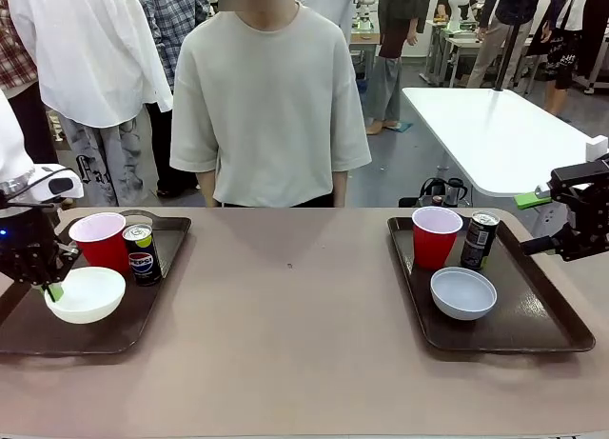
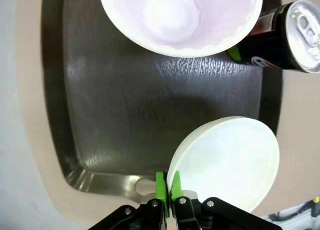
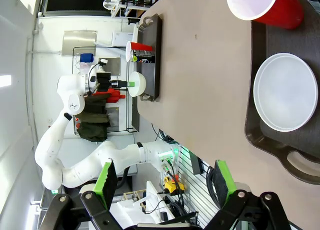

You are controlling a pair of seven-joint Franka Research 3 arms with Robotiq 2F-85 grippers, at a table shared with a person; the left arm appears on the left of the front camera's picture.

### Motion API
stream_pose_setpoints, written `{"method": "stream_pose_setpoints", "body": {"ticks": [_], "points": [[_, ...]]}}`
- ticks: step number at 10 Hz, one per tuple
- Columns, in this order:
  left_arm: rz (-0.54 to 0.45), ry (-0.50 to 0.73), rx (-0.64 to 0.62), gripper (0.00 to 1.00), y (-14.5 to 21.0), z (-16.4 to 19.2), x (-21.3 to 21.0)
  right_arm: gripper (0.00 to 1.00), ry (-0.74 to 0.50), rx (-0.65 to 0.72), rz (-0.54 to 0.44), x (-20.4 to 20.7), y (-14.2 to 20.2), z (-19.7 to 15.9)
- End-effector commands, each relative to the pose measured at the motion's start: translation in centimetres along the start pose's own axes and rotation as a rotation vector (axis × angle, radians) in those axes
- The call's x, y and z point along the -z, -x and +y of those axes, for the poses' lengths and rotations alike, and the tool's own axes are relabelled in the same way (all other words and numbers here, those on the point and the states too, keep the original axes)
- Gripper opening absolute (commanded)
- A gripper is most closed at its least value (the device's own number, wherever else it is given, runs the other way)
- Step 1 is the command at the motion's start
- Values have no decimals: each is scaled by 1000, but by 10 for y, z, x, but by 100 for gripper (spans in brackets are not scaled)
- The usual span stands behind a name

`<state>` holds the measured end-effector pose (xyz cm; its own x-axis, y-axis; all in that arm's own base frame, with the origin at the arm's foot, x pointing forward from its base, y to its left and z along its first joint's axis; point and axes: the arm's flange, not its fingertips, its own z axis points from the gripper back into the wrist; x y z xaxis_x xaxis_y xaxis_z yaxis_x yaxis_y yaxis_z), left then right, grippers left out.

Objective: Prepare tableware on both trays.
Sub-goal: Pick up a Picnic Bowl from the table and place it on a Handle tray.

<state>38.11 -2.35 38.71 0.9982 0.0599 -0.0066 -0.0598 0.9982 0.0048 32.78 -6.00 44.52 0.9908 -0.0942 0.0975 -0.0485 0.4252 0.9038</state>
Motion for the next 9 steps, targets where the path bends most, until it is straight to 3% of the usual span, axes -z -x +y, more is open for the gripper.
{"method": "stream_pose_setpoints", "body": {"ticks": [1, 5, 6, 7, 8, 9], "points": [[-12, -47, 0, 4, 27, 0, 32, 100, 2, -25, 10, -2, 2, -2], [14, -57, 15, 4, 25, -7, 50, 100, 2, -25, 10, -2, 2, -2], [11, -55, 19, 24, 26, -7, 44, 100, 2, -25, 10, -2, 2, -2], [-2, -57, 22, 64, 28, -6, 36, 100, 2, -25, 10, -2, 2, -2], [-19, -62, 20, 44, 30, -7, 27, 100, 2, -25, 10, -2, 2, -2], [-33, -66, 23, 83, 33, -8, 17, 100, 2, -25, 10, -2, 2, -2]]}}
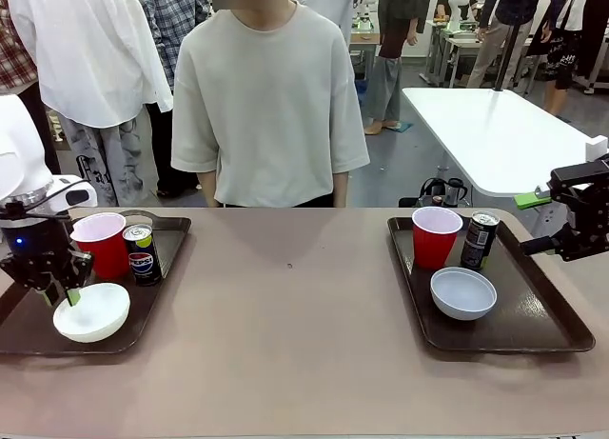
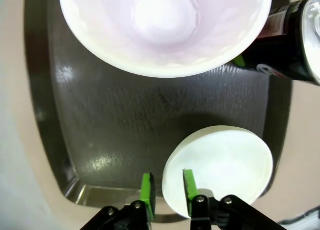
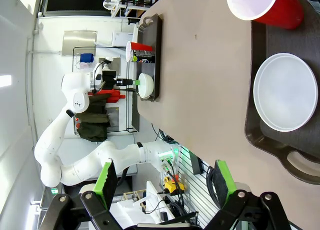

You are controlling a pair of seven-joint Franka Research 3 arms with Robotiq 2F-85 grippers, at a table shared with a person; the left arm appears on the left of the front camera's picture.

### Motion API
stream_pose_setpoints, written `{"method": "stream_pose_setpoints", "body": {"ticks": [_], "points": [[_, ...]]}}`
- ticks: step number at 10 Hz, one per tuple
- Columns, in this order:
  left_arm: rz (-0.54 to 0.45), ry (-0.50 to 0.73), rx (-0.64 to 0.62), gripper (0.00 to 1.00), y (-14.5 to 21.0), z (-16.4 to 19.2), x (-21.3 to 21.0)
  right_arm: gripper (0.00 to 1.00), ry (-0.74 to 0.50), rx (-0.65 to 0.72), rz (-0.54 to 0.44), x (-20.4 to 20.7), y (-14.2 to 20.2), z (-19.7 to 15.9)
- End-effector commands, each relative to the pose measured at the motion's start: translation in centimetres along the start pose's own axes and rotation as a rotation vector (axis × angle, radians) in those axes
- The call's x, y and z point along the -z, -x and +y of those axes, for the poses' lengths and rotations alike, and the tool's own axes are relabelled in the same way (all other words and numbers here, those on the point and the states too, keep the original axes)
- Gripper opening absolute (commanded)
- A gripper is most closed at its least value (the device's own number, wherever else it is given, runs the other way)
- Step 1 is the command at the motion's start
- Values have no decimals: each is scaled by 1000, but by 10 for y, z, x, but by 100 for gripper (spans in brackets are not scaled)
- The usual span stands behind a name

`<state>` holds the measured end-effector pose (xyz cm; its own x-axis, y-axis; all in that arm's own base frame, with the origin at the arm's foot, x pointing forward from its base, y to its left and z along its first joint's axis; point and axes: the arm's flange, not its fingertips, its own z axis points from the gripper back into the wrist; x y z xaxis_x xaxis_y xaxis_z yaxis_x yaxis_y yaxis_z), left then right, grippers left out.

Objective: Prepare tableware on both trays.
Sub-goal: Pick up a Picnic Bowl from the table and place it on a Handle tray.

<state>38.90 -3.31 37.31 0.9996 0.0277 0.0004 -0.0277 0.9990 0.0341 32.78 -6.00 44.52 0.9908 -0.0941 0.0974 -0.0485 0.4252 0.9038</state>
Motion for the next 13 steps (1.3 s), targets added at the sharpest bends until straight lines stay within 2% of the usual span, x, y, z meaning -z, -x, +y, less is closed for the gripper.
{"method": "stream_pose_setpoints", "body": {"ticks": [1, 2, 3, 4, 6, 7, 8, 11, 12, 13], "points": [[-48, -33, -3, 64, 42, 1, -12, 100, 2, -25, 10, -2, 2, -2], [-60, -19, 12, 100, 46, -1, -23, 100, 2, -25, 10, -2, 2, -2], [-59, 24, 32, 83, 48, -3, -36, 100, 2, -25, 10, -2, 2, -2], [-77, 65, 51, 100, 53, -7, -54, 100, 2, -25, 10, -2, 2, -2], [-64, 226, 107, 100, 59, -13, -87, 100, 2, -25, 10, -2, 2, -2], [-51, 377, 125, 100, 60, -12, -105, 100, 2, -25, 10, -2, 2, -2], [-20, 590, 113, 100, 60, -5, -119, 100, 2, -25, 10, -2, 2, -2], [-25, 1076, 16, 100, 48, 49, -116, 100, 2, -25, 10, -2, 2, -2], [-86, 1172, -31, 100, 48, 69, -115, 100, 2, -25, 10, -2, 2, -2], [-60, 1225, -43, 100, 47, 85, -117, 100, 2, -25, 10, -2, 2, -2]]}}
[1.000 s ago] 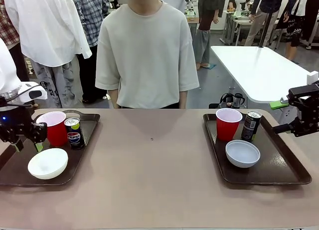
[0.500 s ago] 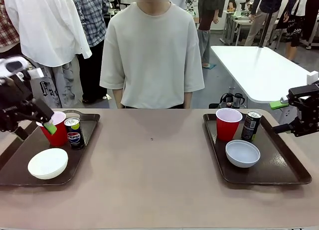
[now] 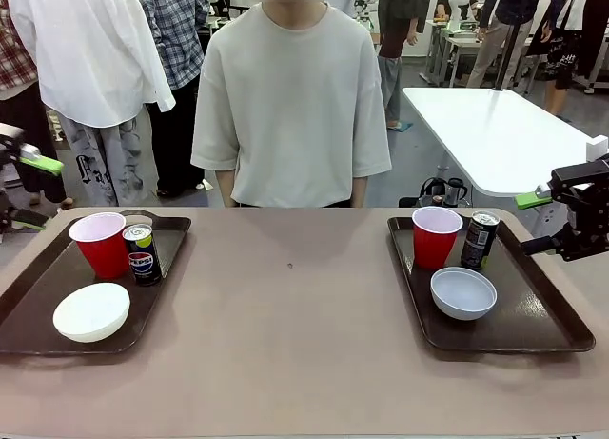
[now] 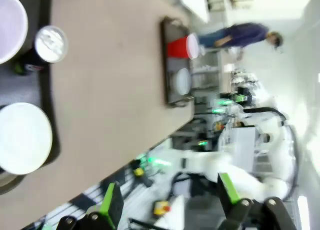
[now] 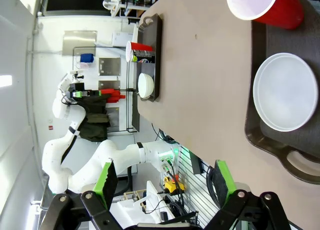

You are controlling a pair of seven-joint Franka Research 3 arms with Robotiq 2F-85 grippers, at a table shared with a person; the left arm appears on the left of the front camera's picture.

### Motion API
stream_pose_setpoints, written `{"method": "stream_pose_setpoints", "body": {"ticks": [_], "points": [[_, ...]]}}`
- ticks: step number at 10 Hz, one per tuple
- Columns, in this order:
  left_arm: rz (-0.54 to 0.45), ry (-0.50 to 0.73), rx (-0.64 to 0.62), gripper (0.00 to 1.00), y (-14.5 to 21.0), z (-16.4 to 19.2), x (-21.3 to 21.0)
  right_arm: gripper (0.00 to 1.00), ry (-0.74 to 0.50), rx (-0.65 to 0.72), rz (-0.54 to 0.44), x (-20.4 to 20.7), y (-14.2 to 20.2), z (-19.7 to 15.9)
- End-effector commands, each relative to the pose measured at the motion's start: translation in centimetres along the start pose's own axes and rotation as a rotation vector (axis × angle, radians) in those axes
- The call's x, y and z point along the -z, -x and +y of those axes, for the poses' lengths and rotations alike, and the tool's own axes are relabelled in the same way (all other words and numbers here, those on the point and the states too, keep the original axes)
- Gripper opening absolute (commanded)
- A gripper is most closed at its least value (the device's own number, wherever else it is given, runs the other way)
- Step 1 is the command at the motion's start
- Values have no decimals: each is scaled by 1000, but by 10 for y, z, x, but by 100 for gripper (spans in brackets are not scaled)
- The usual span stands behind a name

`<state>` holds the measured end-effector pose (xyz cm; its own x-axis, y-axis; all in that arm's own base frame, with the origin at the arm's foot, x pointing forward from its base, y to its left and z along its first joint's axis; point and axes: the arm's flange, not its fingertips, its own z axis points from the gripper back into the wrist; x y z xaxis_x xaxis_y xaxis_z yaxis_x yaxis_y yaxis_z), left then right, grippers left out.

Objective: Prepare tableware on both trays.
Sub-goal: Pick up a Picnic Bowl from the table and place it on a Handle tray.

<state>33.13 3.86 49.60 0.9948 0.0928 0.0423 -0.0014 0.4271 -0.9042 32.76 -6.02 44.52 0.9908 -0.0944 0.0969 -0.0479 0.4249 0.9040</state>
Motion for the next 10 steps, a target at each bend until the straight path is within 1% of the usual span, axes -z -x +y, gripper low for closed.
{"method": "stream_pose_setpoints", "body": {"ticks": [1, 3, 5, 6, 10], "points": [[33, 87, -25, 100, -9, 9, -18, 100, 2, -25, 10, -2, 1, -2], [84, 133, -11, 100, -10, 10, -26, 100, 2, -25, 10, -2, 1, -2], [102, 131, -16, 100, -13, 7, -28, 100, 2, -25, 10, -2, 1, -2], [83, 128, -40, 100, -4, 13, -27, 100, 2, -25, 10, -2, 1, -2], [83, 128, -40, 100, -4, 13, -27, 100, 2, -25, 10, -2, 1, -2]]}}
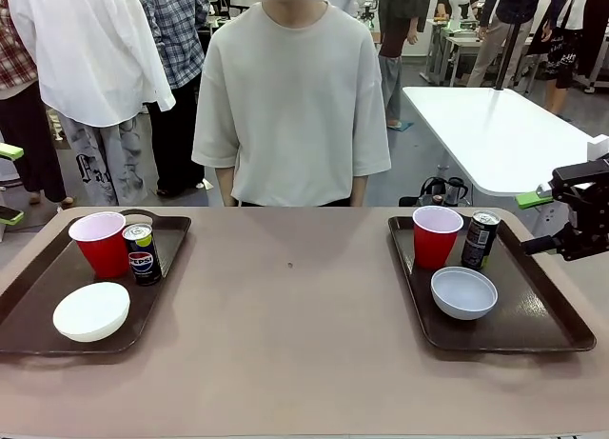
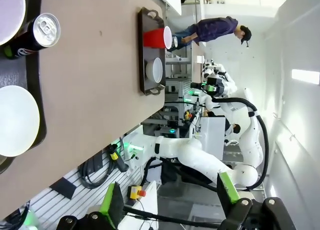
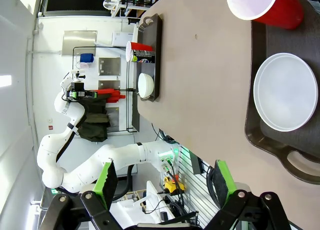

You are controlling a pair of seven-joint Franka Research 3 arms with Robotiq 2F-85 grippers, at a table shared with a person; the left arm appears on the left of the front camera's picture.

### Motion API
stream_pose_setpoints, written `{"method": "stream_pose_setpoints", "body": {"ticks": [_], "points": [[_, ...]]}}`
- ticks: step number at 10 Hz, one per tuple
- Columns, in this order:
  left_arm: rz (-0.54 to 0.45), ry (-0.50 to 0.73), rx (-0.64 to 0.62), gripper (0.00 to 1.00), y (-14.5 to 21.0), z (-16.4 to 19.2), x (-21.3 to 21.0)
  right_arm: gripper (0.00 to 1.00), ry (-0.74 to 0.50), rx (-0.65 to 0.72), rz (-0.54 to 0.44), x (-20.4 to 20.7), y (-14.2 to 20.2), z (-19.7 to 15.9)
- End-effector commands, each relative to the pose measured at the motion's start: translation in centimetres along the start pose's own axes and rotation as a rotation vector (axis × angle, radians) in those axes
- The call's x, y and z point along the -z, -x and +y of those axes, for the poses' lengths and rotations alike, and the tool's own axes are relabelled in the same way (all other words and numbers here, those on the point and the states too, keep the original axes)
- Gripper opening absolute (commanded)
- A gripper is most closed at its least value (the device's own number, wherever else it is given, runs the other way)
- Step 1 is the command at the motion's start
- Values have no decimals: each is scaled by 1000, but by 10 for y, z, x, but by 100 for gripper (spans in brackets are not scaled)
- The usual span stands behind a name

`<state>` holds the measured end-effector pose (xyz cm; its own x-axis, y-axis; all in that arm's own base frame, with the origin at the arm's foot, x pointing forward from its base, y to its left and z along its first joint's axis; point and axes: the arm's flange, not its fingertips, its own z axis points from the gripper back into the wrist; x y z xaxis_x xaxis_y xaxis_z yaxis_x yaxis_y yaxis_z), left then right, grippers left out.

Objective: Prepare tableware on both trays.
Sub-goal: Pick up a Picnic Bowl from the table and place it on a Handle tray.

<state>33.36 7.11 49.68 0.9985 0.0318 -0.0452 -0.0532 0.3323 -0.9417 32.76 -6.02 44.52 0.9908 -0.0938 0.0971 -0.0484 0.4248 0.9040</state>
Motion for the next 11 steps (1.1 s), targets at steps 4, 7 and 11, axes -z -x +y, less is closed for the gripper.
{"method": "stream_pose_setpoints", "body": {"ticks": [4, 7, 11], "points": [[-6, 28, 20, 100, 2, 0, 2, 100, 2, -25, 9, -2, 1, -2], [-6, 28, 20, 100, 2, 0, 2, 100, 2, -25, 9, -2, 1, -2], [-6, 28, 20, 100, 2, 0, 2, 100, 2, -25, 9, -2, 1, -2]]}}
